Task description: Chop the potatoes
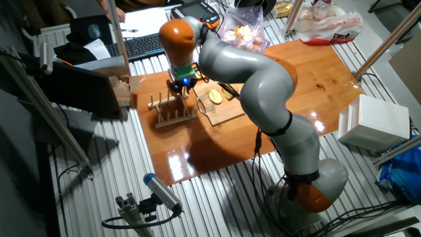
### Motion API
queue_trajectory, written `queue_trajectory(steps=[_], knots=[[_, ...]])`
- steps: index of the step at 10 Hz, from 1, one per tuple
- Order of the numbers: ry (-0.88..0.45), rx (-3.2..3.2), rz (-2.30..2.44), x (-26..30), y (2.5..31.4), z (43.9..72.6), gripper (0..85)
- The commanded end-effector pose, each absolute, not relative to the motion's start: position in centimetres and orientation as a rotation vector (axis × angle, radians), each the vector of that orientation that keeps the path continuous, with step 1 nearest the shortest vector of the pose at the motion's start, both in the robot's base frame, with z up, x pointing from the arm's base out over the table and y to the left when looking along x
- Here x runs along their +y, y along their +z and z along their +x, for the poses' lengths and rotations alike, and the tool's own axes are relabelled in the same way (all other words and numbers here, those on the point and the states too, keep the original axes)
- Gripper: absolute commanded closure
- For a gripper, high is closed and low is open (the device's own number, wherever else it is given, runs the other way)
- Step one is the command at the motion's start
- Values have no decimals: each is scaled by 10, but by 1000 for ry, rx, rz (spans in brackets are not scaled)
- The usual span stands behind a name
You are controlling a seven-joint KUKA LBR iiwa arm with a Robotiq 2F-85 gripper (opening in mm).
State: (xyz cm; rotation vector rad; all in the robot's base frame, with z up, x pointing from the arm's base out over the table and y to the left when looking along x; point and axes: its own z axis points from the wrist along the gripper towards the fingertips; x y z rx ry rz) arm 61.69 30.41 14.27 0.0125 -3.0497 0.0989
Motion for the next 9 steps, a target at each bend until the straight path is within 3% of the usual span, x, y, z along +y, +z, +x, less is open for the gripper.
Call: queue_trajectory(steps=[1, 2, 3, 4, 9], knots=[[76, -3037, 15, 305, 168, 615, 510], [69, -3037, 20, 305, 178, 614, 680], [57, -3043, 40, 304, 186, 611, 680], [21, -3040, 56, 303, 191, 610, 850], [-22, -3046, 77, 300, 204, 602, 850]])
